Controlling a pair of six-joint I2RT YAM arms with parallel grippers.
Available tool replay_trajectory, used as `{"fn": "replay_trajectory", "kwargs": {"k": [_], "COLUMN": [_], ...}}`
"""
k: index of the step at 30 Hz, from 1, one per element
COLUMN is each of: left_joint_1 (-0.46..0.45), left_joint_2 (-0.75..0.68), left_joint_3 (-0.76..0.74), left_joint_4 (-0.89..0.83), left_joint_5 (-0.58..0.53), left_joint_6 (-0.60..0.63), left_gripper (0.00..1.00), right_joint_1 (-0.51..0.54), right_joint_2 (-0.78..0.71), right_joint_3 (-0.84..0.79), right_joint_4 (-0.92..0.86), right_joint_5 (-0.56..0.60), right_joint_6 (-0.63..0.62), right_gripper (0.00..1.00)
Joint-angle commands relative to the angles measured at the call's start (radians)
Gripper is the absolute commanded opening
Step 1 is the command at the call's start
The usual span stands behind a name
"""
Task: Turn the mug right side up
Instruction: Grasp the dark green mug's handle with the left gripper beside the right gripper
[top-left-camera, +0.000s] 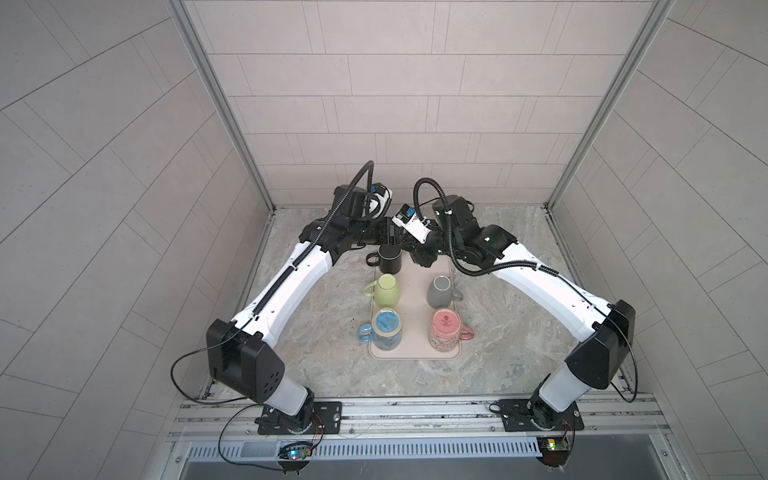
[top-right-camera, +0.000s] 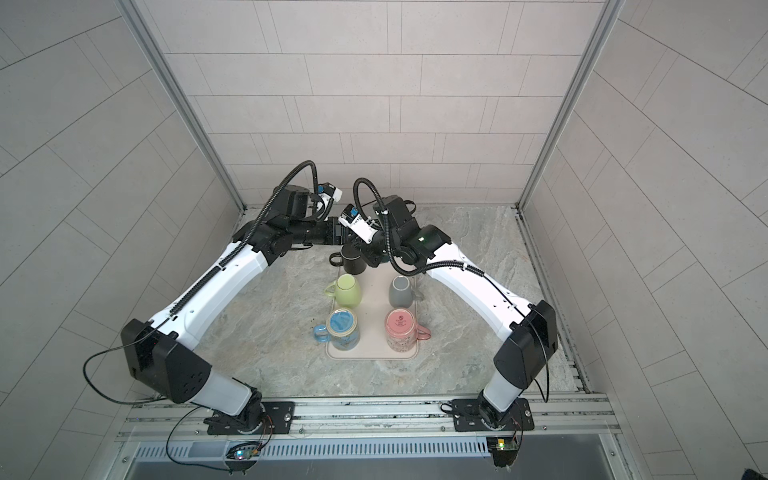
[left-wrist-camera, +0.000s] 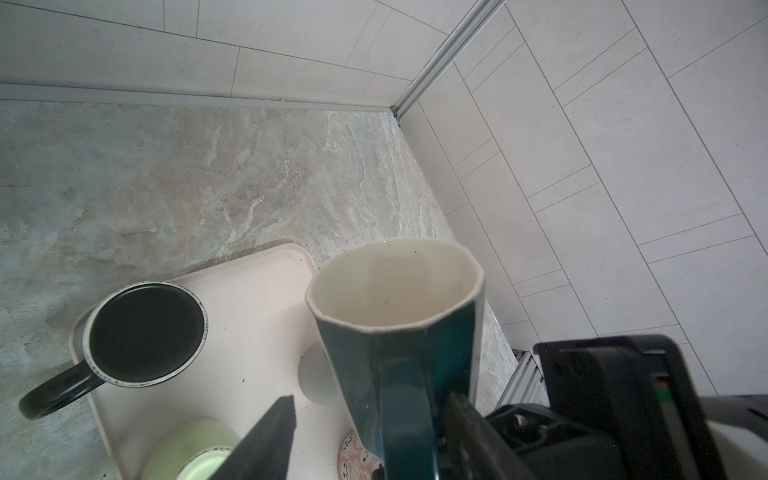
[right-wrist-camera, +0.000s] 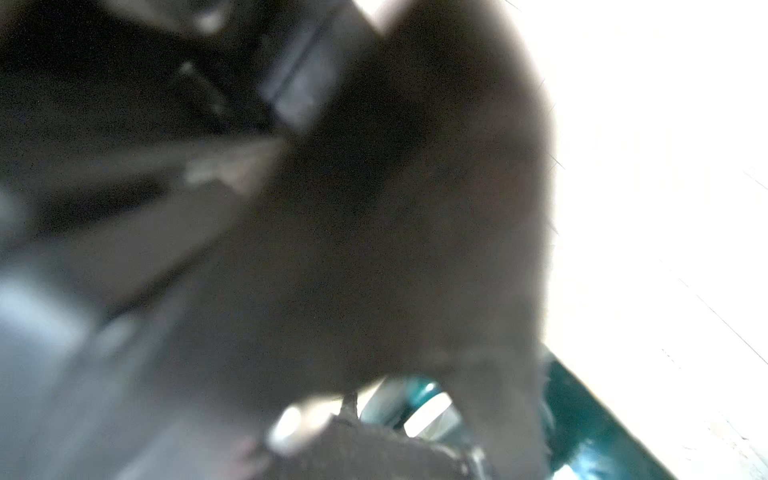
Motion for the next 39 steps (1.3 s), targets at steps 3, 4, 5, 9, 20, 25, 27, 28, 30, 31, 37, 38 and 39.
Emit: {"fn": "replay_trajectory", "kwargs": {"k": [3,4,5,9,20,25,27,28,30,31,37,38,39], "left_joint_1": [-0.012,-0.012,-0.013,-0.013,-0.015,-0.015,-0.015,-0.014,-0.014,-0.013,-0.014,-0.013,-0.014], "left_joint_2": [0.006,0.007,0.007,0.014,0.045,0.051,0.048,0.047,0.043,0.041,0.041,0.045,0.047], "left_joint_3": [0.005,0.005,0.005,0.006,0.007,0.008,0.01,0.01,0.011,0.011,0.022,0.026,0.03], "left_joint_4": [-0.052,-0.054,-0.057,-0.061,-0.088,-0.096,-0.094,-0.094,-0.089,-0.085,-0.06,-0.059,-0.06], "left_joint_5": [0.03,0.033,0.037,0.046,0.08,0.073,0.061,0.055,0.044,0.042,0.024,0.021,0.014], "left_joint_6": [0.021,0.021,0.023,0.024,0.019,0.023,0.021,0.021,0.021,0.021,0.006,0.006,0.003], "left_gripper": [0.54,0.54,0.53,0.45,0.09,0.0,0.0,0.0,0.0,0.0,0.0,0.0,0.0], "right_joint_1": [0.007,0.006,0.006,0.009,0.009,0.009,0.008,0.009,0.008,0.008,0.008,0.008,0.008], "right_joint_2": [-0.01,-0.009,-0.009,-0.005,-0.007,-0.011,-0.011,-0.01,-0.014,-0.015,-0.032,-0.033,-0.034], "right_joint_3": [0.049,0.051,0.052,0.057,0.064,0.064,0.064,0.064,0.061,0.058,0.04,0.04,0.039], "right_joint_4": [0.073,0.074,0.075,0.075,0.052,0.048,0.048,0.048,0.046,0.047,0.047,0.046,0.044], "right_joint_5": [0.012,0.011,0.009,0.005,0.025,0.032,0.036,0.039,0.043,0.045,0.06,0.062,0.063], "right_joint_6": [-0.034,-0.034,-0.034,-0.035,-0.064,-0.071,-0.07,-0.069,-0.07,-0.071,-0.081,-0.082,-0.084], "right_gripper": [0.0,0.0,0.0,0.0,0.0,0.0,0.0,0.0,0.0,0.0,0.13,0.15,0.17]}}
